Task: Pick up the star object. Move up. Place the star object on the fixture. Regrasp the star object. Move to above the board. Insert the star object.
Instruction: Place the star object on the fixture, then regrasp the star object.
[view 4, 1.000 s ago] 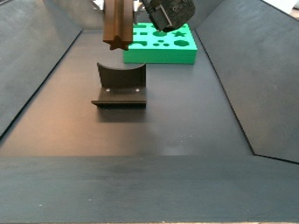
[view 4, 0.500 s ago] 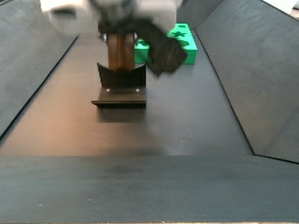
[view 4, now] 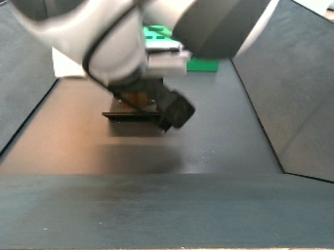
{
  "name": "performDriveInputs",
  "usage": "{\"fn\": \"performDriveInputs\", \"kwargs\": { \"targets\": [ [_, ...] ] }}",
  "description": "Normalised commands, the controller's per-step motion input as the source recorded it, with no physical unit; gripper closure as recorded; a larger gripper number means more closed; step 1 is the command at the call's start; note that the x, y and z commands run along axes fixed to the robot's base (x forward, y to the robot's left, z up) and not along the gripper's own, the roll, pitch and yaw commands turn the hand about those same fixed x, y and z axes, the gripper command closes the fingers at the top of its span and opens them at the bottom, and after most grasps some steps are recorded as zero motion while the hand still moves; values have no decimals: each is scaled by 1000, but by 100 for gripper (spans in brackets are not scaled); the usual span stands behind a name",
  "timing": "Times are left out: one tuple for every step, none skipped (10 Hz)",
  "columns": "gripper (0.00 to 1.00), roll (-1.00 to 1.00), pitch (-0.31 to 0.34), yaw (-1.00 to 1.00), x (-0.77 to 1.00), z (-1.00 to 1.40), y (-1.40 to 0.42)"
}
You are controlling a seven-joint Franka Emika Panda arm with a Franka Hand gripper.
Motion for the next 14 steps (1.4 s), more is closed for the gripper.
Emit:
{"fn": "performDriveInputs", "kwargs": {
  "targets": [
    [100,-170,-58,-144,108,-431,73],
    [100,-126,-77,-98,72,-300,74],
    [100,-123,-77,-84,63,-299,63],
    [100,-123,-75,-50,64,-298,53],
    [100,-122,-72,-21,66,-297,45],
    [100,0,0,0,0,-167,-500],
    [0,0,0,0,0,0,0],
    [0,32,22,37,0,1000,0],
    [0,39,26,42,-7,1000,1],
    [0,51,38,39,-22,1000,-3],
    [0,59,47,29,-30,1000,-5],
    [0,55,67,17,-35,1000,0],
    [0,47,81,7,-32,885,4],
    [0,42,88,-5,-26,704,8]
  ]
}}
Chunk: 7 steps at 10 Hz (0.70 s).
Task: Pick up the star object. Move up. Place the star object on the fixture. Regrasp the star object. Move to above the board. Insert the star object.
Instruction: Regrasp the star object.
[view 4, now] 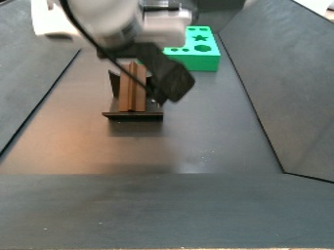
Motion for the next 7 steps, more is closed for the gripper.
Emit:
{"fn": "performDriveInputs", "kwargs": {
  "targets": [
    [0,39,90,-20,-23,457,8],
    [0,43,89,-32,-23,274,10],
    [0,1000,49,21,-124,876,-805],
    [0,1000,47,20,-114,783,-783],
    [0,1000,36,20,-121,662,-667],
    [0,1000,26,19,-124,413,-465],
    [0,1000,23,19,-95,208,-302]
  ]
}}
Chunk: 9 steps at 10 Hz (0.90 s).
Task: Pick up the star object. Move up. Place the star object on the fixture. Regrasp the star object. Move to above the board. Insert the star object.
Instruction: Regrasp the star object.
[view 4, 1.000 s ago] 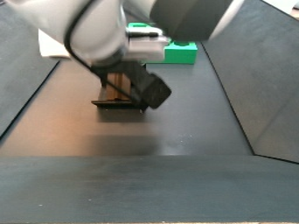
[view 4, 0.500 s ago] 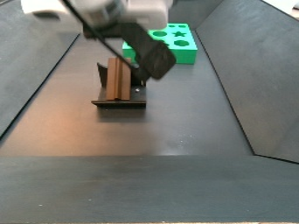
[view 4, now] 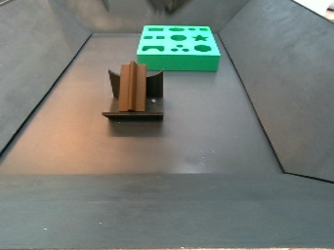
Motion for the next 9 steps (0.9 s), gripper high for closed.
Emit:
{"fn": "performDriveInputs", "kwargs": {
  "targets": [
    [0,1000,21,19,-54,44,-138],
    [0,1000,24,19,-20,37,-37],
    [0,1000,23,20,-17,31,-34],
    [0,1000,21,20,-23,21,-39],
    [0,1000,13,21,-40,21,-27],
    [0,1000,10,21,-44,18,-29],
    [0,1000,2,22,-41,3,-24],
    [0,1000,-5,23,-39,5,-22],
    [0,1000,-11,24,-36,6,-21]
  ]
}}
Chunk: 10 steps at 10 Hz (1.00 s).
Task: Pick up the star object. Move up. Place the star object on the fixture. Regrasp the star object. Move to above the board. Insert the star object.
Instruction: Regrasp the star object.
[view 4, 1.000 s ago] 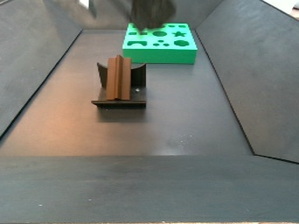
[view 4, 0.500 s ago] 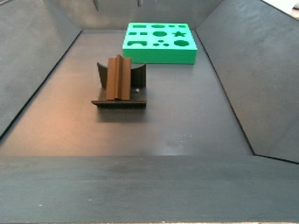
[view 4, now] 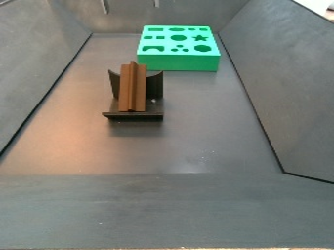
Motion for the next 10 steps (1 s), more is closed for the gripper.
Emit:
{"fn": "performDriveInputs", "kwargs": {
  "targets": [
    [0,1000,-17,25,-30,5,-21],
    [0,1000,-21,26,-27,6,-20],
    [0,1000,-21,27,-29,5,-18],
    [0,1000,-20,28,-24,9,-16],
    [0,1000,-17,29,-13,12,-19],
    [0,1000,-11,30,-3,7,-17],
    [0,1000,-8,31,9,3,-21],
    [0,1000,4,34,27,-10,-22],
    [0,1000,11,35,35,-11,-24],
    [0,1000,28,40,52,-15,-27]
  ]
}}
